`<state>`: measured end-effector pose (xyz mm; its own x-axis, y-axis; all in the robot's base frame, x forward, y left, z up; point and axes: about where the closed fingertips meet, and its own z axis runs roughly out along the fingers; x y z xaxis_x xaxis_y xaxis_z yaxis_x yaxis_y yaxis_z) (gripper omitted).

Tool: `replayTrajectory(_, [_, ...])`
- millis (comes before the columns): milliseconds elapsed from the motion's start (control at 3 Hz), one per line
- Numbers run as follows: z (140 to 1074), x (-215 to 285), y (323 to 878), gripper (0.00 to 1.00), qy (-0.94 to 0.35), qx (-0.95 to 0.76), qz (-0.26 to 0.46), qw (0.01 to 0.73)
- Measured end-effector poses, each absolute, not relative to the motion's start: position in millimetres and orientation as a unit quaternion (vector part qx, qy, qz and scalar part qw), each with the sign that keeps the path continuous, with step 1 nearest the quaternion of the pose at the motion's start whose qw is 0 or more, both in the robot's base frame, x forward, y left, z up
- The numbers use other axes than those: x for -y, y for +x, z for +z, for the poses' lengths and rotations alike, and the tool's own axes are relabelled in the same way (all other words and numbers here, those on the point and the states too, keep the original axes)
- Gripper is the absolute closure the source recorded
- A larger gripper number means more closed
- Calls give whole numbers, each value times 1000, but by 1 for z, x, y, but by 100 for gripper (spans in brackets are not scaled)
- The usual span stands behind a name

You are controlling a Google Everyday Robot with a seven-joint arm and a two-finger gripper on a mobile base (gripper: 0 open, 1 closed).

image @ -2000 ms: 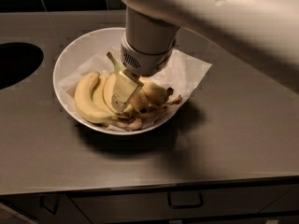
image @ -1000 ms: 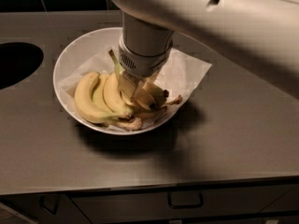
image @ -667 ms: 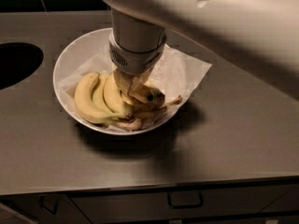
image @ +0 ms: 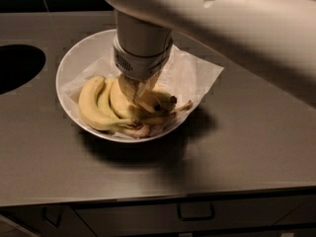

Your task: Pick banana from white bowl

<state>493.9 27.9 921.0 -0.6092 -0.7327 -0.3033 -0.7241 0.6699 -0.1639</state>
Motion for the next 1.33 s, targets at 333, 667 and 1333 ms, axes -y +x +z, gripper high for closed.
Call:
replayTrajectory(333, [914, -28, 496, 56, -407, -898, -8, 167])
replayTrajectory(667, [910, -26, 496, 60, -406, -899, -5, 162])
replayTrajectory(1333, [907, -22, 498, 60, -403, -902, -1, 152])
